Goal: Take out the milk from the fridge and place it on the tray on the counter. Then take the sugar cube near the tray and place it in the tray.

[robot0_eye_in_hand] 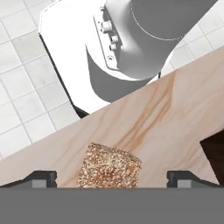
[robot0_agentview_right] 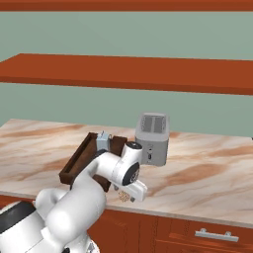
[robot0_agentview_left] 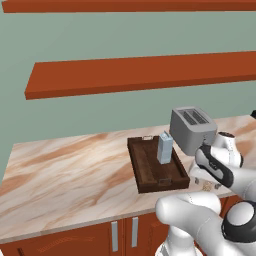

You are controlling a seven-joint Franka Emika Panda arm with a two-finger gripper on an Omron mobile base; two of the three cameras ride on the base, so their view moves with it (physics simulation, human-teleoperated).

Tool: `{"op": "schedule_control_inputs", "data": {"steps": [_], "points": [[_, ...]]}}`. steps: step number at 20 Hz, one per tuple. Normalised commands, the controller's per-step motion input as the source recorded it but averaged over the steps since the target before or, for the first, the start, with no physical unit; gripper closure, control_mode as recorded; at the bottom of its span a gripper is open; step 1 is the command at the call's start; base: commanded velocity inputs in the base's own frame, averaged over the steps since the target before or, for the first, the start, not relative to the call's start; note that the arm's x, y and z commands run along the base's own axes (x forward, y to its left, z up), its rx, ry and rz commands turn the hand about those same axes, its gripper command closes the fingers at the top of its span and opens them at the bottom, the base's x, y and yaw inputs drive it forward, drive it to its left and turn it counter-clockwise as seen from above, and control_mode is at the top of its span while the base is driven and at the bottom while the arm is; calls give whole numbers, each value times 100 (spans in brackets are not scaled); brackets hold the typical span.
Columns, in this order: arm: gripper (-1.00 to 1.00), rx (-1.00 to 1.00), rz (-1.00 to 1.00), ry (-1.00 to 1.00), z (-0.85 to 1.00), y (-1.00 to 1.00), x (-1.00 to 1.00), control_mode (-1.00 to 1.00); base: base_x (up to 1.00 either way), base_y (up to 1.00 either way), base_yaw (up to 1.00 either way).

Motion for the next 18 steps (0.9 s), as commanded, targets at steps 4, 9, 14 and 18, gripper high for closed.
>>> {"op": "schedule_control_inputs", "data": {"steps": [4, 9, 14, 18], "points": [[-100, -3, 0, 1, -16, -4, 0, -100, 0, 0, 0], [100, -5, -3, 0, -12, 0, -4, -100, 0, 0, 0], [100, -3, -2, 0, -4, 0, 0, -100, 0, 0, 0], [100, -5, -2, -1, 0, 0, 0, -100, 0, 0, 0]]}}
